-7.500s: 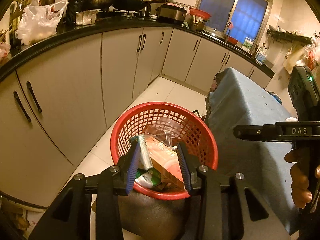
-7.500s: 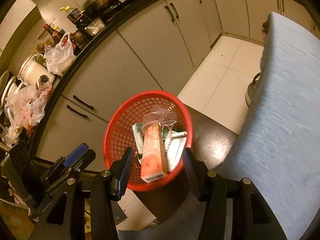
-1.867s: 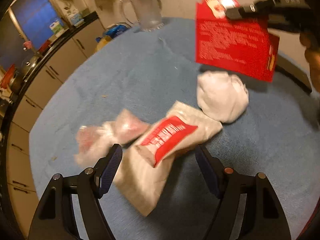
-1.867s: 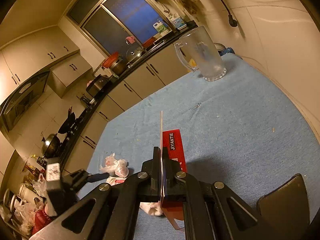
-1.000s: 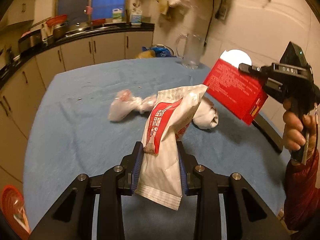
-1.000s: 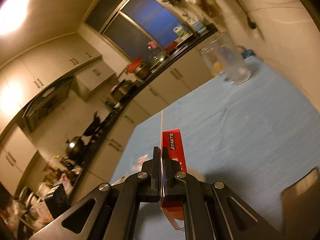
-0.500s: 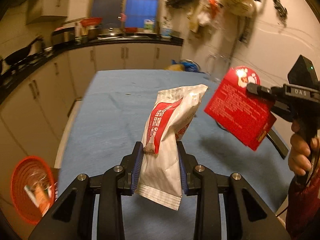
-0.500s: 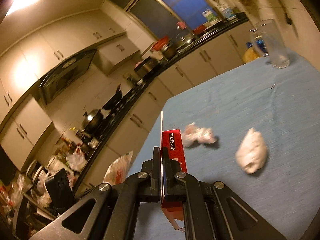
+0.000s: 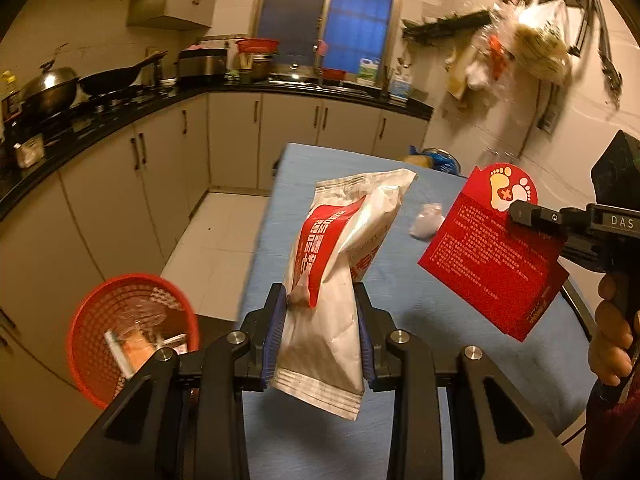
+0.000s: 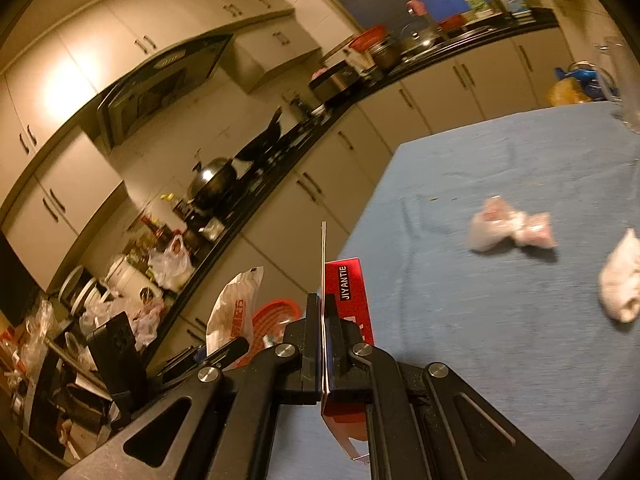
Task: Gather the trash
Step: 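Carry the white bag and red box over the red basket with both tools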
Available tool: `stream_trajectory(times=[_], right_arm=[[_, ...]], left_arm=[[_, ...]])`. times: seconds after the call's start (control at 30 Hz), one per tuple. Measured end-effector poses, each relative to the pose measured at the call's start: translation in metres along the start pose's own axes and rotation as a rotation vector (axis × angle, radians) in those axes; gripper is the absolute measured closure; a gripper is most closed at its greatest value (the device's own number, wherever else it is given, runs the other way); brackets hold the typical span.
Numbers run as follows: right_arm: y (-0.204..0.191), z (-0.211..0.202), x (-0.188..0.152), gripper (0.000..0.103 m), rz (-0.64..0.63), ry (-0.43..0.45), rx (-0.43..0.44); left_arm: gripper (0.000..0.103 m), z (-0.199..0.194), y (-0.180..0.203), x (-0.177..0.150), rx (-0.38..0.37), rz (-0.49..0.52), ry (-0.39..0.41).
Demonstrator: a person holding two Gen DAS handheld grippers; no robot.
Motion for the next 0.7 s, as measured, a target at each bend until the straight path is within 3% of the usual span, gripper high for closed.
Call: stream_trajectory(times=[0.43, 0.7], right_arm=[[-0.071, 0.082, -0.014, 0.101, -0.063, -0.118, 0.072], [-0.105, 0.138, -0.020, 0.101, -0.063, -0.195, 0.114]], left_arm=[[0.071, -0.021, -0.087, -0.010, 0.079, -0.096, 0.022], [0.071, -0.014, -0.138, -0.023, 0.133, -0.173, 0.000]])
Point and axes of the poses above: each gripper's, at about its wrist camera, not at the fingertips, and z roughly the way its jaws point, y to its right, x to its top, the point moved 8 cm from there along z, roughly the way its jaws point, and after that the axes turned 4 degrees about x, right-handed, at the moved point
